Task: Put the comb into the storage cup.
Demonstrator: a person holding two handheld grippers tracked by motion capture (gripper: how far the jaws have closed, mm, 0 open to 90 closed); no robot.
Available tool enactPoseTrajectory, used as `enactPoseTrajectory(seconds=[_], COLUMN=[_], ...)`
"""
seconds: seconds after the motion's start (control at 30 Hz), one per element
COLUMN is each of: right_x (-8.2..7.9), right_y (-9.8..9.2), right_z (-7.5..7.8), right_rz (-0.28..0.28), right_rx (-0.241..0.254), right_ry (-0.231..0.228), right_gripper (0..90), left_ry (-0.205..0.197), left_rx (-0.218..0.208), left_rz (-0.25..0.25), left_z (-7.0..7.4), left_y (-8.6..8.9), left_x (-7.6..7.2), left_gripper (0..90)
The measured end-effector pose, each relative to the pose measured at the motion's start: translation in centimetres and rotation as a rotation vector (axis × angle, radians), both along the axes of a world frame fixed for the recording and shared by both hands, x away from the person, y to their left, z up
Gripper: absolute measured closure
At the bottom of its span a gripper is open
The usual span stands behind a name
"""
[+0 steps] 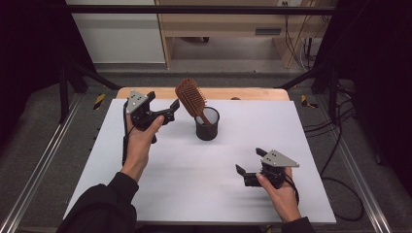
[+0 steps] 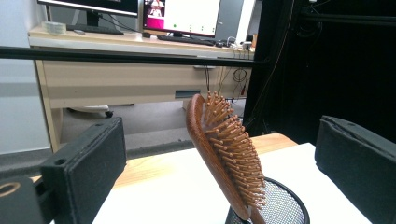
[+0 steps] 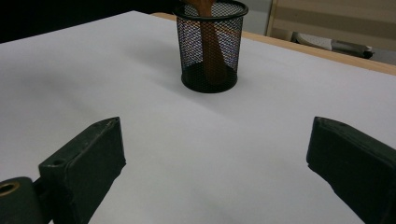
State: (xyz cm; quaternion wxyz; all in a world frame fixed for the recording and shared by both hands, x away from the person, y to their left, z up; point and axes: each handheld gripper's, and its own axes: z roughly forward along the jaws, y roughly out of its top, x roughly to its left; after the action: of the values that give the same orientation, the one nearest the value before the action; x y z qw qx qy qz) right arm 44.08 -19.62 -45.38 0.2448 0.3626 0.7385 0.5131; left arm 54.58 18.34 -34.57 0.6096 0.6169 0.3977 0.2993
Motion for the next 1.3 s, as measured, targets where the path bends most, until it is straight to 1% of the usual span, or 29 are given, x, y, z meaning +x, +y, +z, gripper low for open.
enactPoseTrajectory(seconds=[0.13, 0.27, 0.43, 0.63, 0.77, 0.9, 1.0, 1.17, 1.27, 1.3], right_x=[-0.1, -0.2, -0.1, -0.2, -0.2, -0.2, -0.2, -0.2, -0.2, -0.2], right_y=[0.1, 0.1, -0.1, -0.2, -0.2, -0.3, -0.2, -0.3, -0.3, -0.3], right_z=[0.1, 0.1, 0.0, 0.1, 0.1, 0.1, 0.1, 0.0, 0.0, 0.0], right_rz=[-0.005, -0.011, -0.024, -0.034, -0.037, -0.039, -0.037, -0.041, -0.041, -0.042], right_rx=[-0.003, -0.007, -0.002, 0.002, 0.002, 0.002, -0.001, -0.004, -0.003, -0.003], right_ry=[-0.005, -0.004, 0.002, -0.005, -0.004, -0.004, -0.006, -0.003, -0.002, -0.001], right_gripper=[4.4, 4.3, 4.3, 4.3, 4.3, 4.3, 4.2, 4.2, 4.2, 4.2], left_ry=[-0.006, 0.004, 0.005, 0.002, -0.008, -0.021, -0.031, -0.043, -0.049, -0.052], left_rx=[0.007, 0.007, 0.005, 0.020, 0.048, 0.068, 0.071, 0.064, 0.071, 0.065], left_rz=[-0.013, -0.023, -0.031, -0.042, -0.028, -0.027, -0.034, -0.033, -0.032, -0.032], left_z=[0.1, -0.4, -0.6, -0.5, -0.3, -0.2, -0.1, 0.2, 0.4, 0.5], left_y=[0.2, 0.3, 0.6, 1.0, 1.3, 1.7, 2.0, 2.7, 3.1, 3.2], left_x=[-0.6, -1.0, -1.6, -2.5, -3.0, -3.7, -4.1, -4.6, -4.9, -5.0], left_gripper=[2.4, 2.3, 2.3, 2.2, 1.7, 1.7, 1.3, 1.3, 1.3, 1.3])
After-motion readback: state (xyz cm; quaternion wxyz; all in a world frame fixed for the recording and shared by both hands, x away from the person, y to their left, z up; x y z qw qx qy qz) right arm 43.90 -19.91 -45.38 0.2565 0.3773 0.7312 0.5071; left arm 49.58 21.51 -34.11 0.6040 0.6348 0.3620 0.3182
